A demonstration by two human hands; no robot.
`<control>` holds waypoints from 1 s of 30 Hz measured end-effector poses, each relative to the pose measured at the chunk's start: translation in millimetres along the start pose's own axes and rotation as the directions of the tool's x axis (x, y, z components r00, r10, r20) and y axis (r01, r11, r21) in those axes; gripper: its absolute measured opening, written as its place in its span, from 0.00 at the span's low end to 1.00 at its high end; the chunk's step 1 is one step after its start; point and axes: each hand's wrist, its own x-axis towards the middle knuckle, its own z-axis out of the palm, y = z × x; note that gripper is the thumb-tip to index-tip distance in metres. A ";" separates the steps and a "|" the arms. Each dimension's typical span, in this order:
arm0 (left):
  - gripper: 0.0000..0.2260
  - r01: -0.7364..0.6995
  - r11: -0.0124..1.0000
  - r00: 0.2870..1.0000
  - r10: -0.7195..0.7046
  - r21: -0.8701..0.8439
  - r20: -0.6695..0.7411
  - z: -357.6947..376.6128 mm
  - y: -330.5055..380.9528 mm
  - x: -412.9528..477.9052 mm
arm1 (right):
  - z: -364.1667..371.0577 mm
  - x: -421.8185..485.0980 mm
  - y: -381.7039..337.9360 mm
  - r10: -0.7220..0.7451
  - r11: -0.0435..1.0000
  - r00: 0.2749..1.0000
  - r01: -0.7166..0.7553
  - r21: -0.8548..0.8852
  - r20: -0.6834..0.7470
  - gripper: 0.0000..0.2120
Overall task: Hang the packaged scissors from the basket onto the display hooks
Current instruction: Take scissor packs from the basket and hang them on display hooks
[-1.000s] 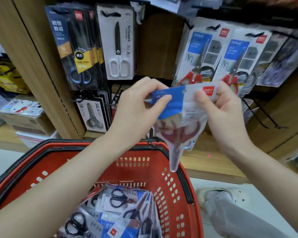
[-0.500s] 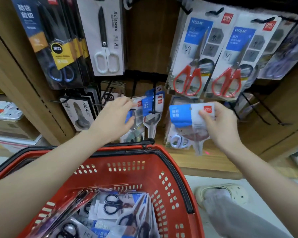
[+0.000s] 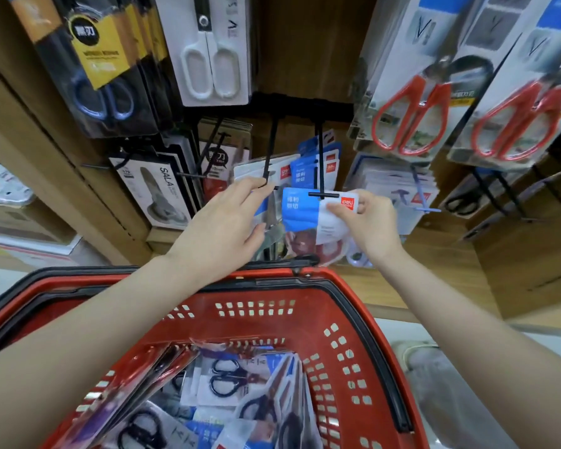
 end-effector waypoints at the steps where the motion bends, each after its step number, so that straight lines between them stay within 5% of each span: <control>1: 0.24 0.004 1.000 1.000 -0.004 -0.006 -0.002 0.4 -0.5 -0.7 | 3.7 4.1 0.6 0.003 1.000 1.000 -0.003 0.011 -0.008 0.08; 12: 0.24 -0.008 1.000 1.000 0.008 0.013 0.012 4.1 -6.3 -3.2 | 17.7 35.1 1.9 -0.105 0.983 0.994 0.097 -0.156 -0.043 0.05; 22: 0.25 -0.030 0.999 0.999 0.029 0.022 0.033 2.4 -9.1 -4.3 | 36.1 72.8 6.0 0.064 0.980 0.989 -0.087 -0.179 -0.131 0.16; 30: 0.20 -0.086 0.985 0.996 0.082 0.151 0.031 -6.2 -0.7 -30.3 | 13.6 23.3 -1.0 -0.062 0.953 0.998 0.068 -0.294 0.031 0.18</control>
